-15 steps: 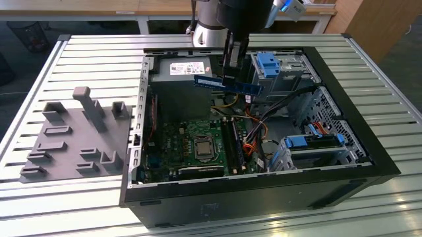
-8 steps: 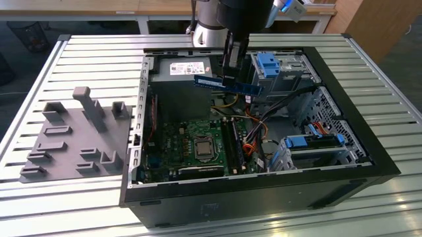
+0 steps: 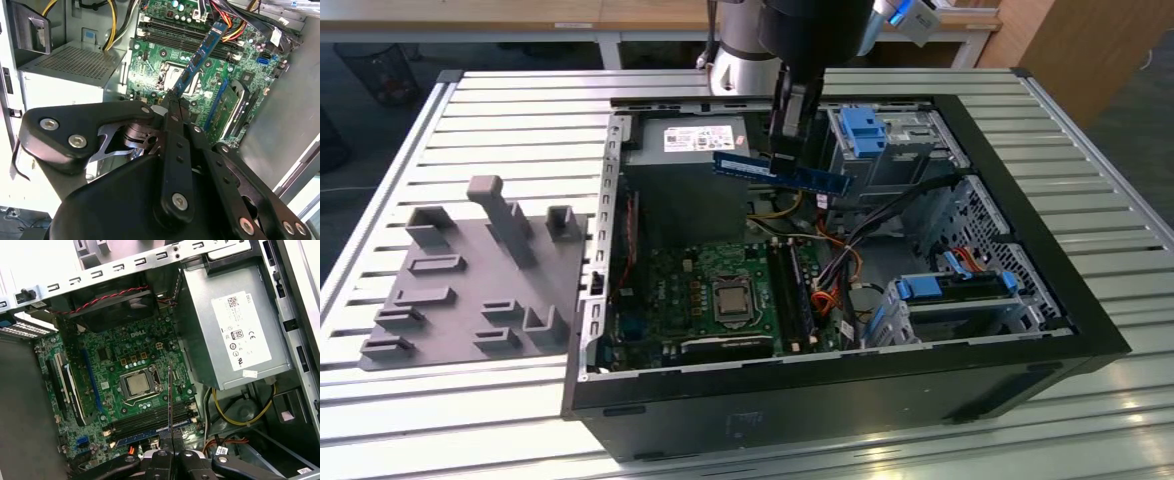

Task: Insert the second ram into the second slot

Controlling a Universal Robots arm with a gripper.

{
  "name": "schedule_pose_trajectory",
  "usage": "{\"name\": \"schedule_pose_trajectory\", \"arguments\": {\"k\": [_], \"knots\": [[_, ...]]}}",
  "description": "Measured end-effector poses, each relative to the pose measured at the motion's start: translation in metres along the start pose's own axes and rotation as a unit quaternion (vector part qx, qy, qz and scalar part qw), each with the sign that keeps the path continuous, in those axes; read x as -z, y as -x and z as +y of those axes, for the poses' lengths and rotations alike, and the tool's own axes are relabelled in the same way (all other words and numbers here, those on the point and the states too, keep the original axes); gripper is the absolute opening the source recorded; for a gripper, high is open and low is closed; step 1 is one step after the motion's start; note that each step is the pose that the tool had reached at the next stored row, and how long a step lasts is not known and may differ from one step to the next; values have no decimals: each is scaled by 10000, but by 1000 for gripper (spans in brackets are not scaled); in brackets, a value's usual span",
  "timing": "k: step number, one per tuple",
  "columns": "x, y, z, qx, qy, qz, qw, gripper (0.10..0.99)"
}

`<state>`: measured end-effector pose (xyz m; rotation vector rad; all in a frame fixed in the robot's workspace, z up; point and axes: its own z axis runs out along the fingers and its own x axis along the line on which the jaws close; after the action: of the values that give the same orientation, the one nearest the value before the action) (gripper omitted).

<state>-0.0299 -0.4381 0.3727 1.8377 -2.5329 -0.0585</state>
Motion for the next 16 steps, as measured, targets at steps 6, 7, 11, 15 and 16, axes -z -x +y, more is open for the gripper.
{"name": "schedule_pose_trajectory", "arguments": {"k": [6,7,11,15,16], "knots": [[-1,0,0,-36,-1,0,10000,114],[-1,0,0,-42,-1,-1,10000,114],[-1,-1,0,-60,-1,-1,10000,114],[-2,-1,0,-81,-1,-3,10000,114],[-2,-1,0,-86,-2,-3,10000,114]]}}
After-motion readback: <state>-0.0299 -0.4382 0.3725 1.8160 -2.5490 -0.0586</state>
